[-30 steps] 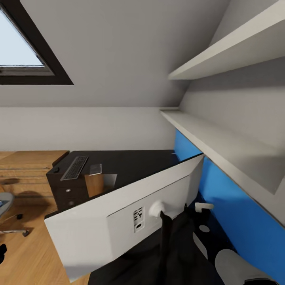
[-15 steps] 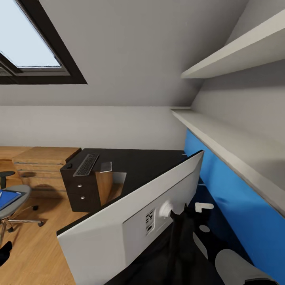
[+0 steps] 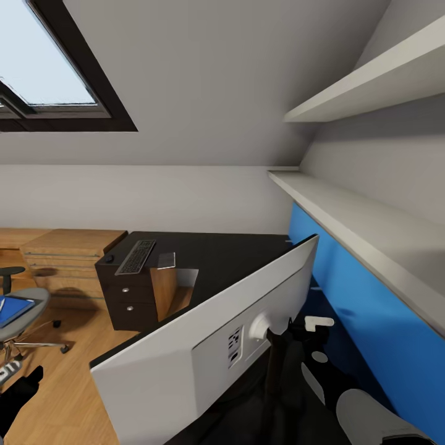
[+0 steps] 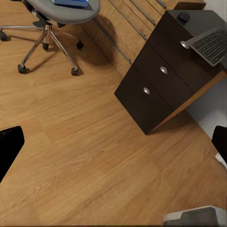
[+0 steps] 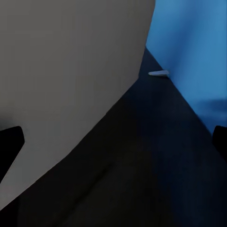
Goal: In the bedroom, organize the workspace by keeping the computer under the desk, ensuring the monitor is on the desk, placing the keyboard on the desk next to the monitor, placing the mouse on the desk next to the keyboard, moving the folder from the swivel chair onto the desk next to the mouse, stacking the notebook on top of the folder with the pen on top of the notebook, and positioning the swivel chair next to the desk.
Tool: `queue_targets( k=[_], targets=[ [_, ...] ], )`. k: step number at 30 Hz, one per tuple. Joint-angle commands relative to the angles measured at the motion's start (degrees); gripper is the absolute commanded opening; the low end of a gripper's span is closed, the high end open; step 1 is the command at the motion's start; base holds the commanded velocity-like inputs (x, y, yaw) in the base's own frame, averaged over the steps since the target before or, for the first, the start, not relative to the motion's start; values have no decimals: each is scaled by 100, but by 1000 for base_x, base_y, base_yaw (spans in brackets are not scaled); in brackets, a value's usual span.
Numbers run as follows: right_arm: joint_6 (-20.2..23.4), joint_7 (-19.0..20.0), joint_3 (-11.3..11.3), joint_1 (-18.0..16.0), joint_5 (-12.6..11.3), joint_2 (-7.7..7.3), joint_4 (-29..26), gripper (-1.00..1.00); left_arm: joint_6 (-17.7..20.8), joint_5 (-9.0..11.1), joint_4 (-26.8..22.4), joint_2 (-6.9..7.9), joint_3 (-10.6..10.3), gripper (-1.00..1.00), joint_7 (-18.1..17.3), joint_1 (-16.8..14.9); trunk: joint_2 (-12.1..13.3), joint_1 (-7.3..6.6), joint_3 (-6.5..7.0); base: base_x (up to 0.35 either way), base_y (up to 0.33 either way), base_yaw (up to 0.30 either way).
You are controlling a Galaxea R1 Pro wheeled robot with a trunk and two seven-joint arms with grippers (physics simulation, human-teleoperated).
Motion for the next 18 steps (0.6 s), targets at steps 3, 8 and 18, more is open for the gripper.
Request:
queue_targets(
  k=[3,8,18],
  targets=[
    [-6,-31,60,-5,-8,-3,2,100,32,54,-8,-5,-39,100,36,-8,-9,2,-16,0,0,170],
    [-7,-31,58,-5,-7,-6,2,100,28,52,-8,-6,-65,100,36,-8,-9,2,-29,0,0,209],
    [-12,-29,58,-5,-7,-11,3,100,26,52,-8,-6,-87,100,36,-8,-9,2,-33,-16,0,27]
  ],
)
